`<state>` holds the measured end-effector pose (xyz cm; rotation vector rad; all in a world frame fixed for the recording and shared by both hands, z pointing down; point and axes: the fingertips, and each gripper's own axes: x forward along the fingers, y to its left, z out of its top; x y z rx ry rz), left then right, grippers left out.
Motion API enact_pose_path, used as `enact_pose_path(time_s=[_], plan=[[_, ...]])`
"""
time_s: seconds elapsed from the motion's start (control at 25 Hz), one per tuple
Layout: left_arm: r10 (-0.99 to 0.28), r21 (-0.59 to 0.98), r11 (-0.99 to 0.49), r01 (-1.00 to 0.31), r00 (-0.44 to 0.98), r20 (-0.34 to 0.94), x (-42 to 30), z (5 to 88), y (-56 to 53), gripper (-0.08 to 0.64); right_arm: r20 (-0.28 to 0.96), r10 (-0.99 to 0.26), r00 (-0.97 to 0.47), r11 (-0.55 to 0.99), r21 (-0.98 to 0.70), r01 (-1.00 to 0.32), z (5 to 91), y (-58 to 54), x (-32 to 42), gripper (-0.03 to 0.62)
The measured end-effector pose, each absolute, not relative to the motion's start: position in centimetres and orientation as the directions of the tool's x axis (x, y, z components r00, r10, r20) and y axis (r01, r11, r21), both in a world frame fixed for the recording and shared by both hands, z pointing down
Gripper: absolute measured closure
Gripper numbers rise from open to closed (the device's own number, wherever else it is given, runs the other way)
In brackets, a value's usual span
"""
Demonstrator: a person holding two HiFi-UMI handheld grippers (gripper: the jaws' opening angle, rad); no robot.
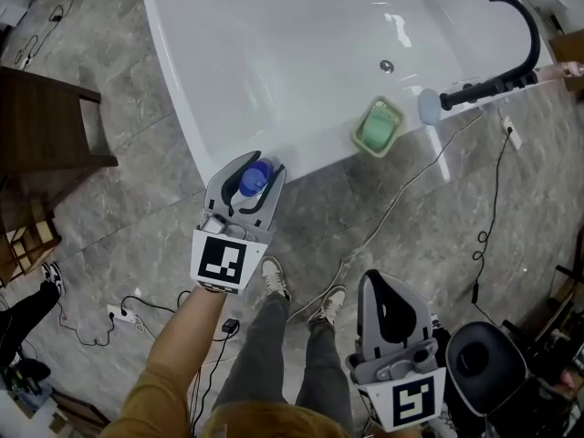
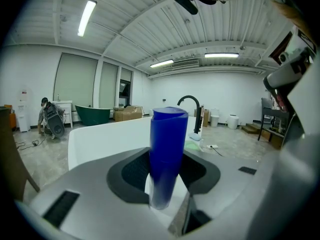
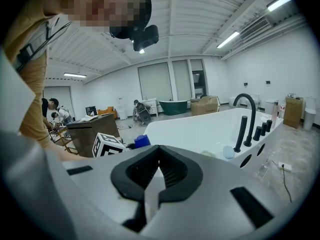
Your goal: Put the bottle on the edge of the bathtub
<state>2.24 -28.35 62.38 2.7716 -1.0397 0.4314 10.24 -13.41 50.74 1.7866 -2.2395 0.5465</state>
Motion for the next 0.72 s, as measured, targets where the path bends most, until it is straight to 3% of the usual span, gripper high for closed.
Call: enact_pose_path(time_s=[0.72], plan=[[-0.606, 0.04, -0.765, -0.643, 0.739, 0.294, 2.7, 63.3, -29.1, 0.403, 0.404, -0.886, -0.226, 0.178, -0.153, -0.972, 52.5, -14.7, 9.8, 0.597]])
